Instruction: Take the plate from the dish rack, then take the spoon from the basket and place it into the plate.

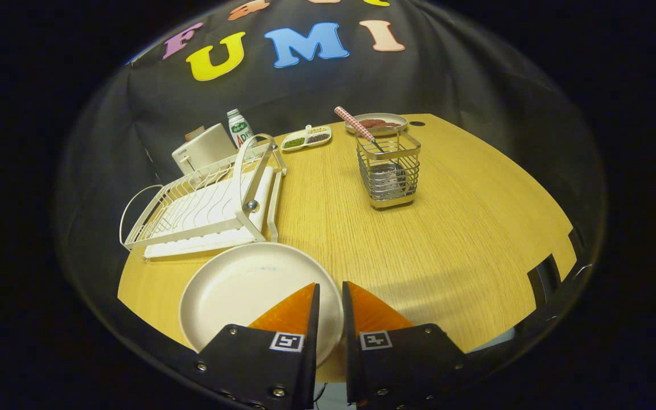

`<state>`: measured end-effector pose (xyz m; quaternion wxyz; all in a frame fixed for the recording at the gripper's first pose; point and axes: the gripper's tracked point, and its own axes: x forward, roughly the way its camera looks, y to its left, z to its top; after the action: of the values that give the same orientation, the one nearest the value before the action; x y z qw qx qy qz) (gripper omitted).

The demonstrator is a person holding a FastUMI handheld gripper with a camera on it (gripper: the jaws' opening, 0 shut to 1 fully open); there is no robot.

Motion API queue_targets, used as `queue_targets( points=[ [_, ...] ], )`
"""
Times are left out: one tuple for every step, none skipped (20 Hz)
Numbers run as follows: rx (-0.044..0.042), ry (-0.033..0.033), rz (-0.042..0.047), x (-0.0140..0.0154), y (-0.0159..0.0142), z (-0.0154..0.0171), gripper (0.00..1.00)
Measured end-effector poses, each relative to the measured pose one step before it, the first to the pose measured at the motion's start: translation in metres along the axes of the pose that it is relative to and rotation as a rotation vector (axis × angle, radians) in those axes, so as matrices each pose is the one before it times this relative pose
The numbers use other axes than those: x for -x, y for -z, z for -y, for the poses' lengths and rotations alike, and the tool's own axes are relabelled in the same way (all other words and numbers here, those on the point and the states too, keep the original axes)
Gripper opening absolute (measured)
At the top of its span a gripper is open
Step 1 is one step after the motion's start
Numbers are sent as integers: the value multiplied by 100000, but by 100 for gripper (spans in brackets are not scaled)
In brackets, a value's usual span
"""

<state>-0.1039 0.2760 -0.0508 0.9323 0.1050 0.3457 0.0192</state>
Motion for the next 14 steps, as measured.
queue_targets(
  points=[
    [21,426,431,-108,-459,163,21],
    [-422,724,910,-166,-476,156,21],
    [-596,916,1353,43,-813,309,21],
    [-483,900,1893,84,-765,141,22],
    [-258,856,2012,63,-993,161,22],
    [-184,536,2041,104,-798,142,22],
    [-11,711,1754,52,-917,229,21],
    [102,790,1393,-133,-616,251,21],
    [52,772,1237,-73,-744,186,21],
    [-86,569,1132,-123,-634,78,21],
    [-92,549,965,-75,-610,149,22],
    [27,447,888,-75,-507,91,21],
    [219,442,871,-101,-582,74,21],
    [65,370,1028,-209,-587,61,21]
  ],
)
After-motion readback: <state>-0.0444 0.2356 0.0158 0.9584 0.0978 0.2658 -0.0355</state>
